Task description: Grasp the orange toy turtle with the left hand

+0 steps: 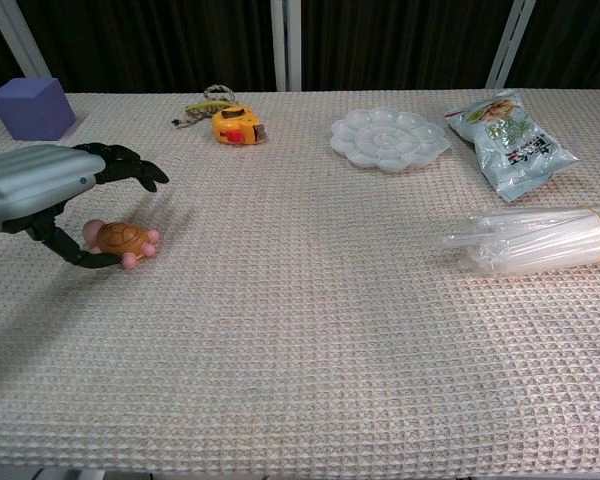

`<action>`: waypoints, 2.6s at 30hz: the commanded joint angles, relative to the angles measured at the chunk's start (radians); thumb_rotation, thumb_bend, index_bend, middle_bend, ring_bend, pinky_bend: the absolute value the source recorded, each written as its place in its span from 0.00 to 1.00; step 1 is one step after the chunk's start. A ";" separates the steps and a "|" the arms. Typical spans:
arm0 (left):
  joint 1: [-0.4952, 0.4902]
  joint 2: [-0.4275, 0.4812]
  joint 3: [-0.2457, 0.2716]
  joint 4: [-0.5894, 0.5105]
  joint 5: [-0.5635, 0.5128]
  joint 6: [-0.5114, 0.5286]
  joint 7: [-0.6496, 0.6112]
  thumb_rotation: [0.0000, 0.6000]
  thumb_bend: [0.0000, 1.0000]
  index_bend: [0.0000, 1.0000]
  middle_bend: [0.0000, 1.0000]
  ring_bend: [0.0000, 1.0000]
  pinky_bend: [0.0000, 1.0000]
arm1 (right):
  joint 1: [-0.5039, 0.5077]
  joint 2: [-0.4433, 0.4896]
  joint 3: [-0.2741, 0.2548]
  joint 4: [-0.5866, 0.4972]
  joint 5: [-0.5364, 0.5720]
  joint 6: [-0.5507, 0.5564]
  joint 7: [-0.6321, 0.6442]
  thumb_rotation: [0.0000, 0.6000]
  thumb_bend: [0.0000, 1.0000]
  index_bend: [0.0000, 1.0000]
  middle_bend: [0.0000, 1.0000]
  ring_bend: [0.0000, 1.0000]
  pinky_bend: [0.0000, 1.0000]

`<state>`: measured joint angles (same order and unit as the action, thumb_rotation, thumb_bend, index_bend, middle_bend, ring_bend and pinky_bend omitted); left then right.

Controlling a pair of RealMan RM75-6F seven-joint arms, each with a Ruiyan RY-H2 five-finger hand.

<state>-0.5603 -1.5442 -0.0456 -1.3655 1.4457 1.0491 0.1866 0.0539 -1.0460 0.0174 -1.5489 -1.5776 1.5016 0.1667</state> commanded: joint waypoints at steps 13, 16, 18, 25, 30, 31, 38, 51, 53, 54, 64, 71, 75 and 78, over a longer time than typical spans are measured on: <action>0.015 -0.101 -0.010 0.146 0.039 0.107 -0.013 1.00 0.32 0.80 0.79 0.33 0.25 | 0.004 -0.001 0.003 0.007 0.009 -0.011 0.007 1.00 0.15 0.00 0.00 0.00 0.00; 0.016 -0.100 -0.006 0.151 0.030 0.092 -0.010 1.00 0.32 0.82 0.81 0.35 0.26 | 0.005 -0.001 0.004 0.008 0.006 -0.009 0.007 1.00 0.15 0.00 0.00 0.00 0.00; 0.016 -0.097 -0.005 0.146 0.025 0.086 -0.008 1.00 0.32 0.82 0.81 0.35 0.25 | 0.005 0.000 0.005 0.007 0.005 -0.006 0.007 1.00 0.15 0.00 0.00 0.00 0.00; 0.014 -0.065 -0.001 0.098 0.018 0.064 -0.027 1.00 0.28 0.64 0.66 0.30 0.22 | 0.004 0.004 0.004 0.004 0.005 -0.005 0.007 1.00 0.15 0.00 0.00 0.00 0.00; 0.013 -0.041 0.001 0.065 0.027 0.062 -0.070 1.00 0.24 0.36 0.44 0.17 0.18 | 0.004 0.003 0.003 0.003 0.004 -0.006 0.007 1.00 0.15 0.00 0.00 0.00 0.00; 0.013 -0.036 0.001 0.056 0.026 0.061 -0.084 1.00 0.23 0.33 0.42 0.16 0.18 | 0.004 0.003 0.003 0.003 0.004 -0.006 0.007 1.00 0.15 0.00 0.00 0.00 0.00; 0.013 0.015 0.004 -0.010 0.007 0.031 -0.125 1.00 0.23 0.22 0.28 0.07 0.18 | 0.005 0.004 0.004 0.003 0.005 -0.007 0.008 1.00 0.15 0.00 0.00 0.00 0.00; 0.003 0.058 0.009 -0.091 -0.049 -0.031 -0.049 1.00 0.22 0.15 0.07 0.00 0.11 | 0.005 0.004 0.003 0.002 0.010 -0.012 0.006 1.00 0.15 0.00 0.00 0.00 0.00; 0.003 0.063 0.011 -0.097 -0.049 -0.031 -0.046 1.00 0.21 0.15 0.07 0.00 0.10 | 0.005 0.003 0.003 0.005 0.011 -0.014 0.008 1.00 0.15 0.00 0.00 0.00 0.00; 0.003 0.065 0.012 -0.099 -0.050 -0.034 -0.047 1.00 0.21 0.15 0.07 0.00 0.10 | 0.005 0.002 0.003 0.006 0.012 -0.015 0.009 1.00 0.15 0.00 0.00 0.00 0.00; 0.004 0.069 0.018 -0.108 -0.058 -0.047 -0.069 1.00 0.18 0.13 0.04 0.00 0.08 | 0.005 -0.001 0.003 0.011 0.013 -0.016 0.010 1.00 0.15 0.00 0.00 0.00 0.00; 0.003 0.084 0.020 -0.122 -0.054 -0.052 -0.083 1.00 0.15 0.08 0.00 0.00 0.05 | 0.007 -0.003 0.003 0.012 0.015 -0.020 0.011 1.00 0.15 0.00 0.00 0.00 0.00; 0.007 0.091 0.021 -0.131 -0.053 -0.042 -0.068 1.00 0.13 0.07 0.00 0.00 0.03 | 0.007 -0.004 0.003 0.013 0.016 -0.020 0.012 1.00 0.15 0.00 0.00 0.00 0.00; 0.008 0.097 0.020 -0.144 -0.053 -0.034 -0.047 1.00 0.13 0.07 0.00 0.00 0.02 | 0.006 -0.003 0.004 0.013 0.016 -0.019 0.012 1.00 0.15 0.00 0.00 0.00 0.00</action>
<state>-0.5530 -1.4494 -0.0250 -1.5054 1.3925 1.0121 0.1347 0.0600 -1.0488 0.0210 -1.5360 -1.5618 1.4830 0.1784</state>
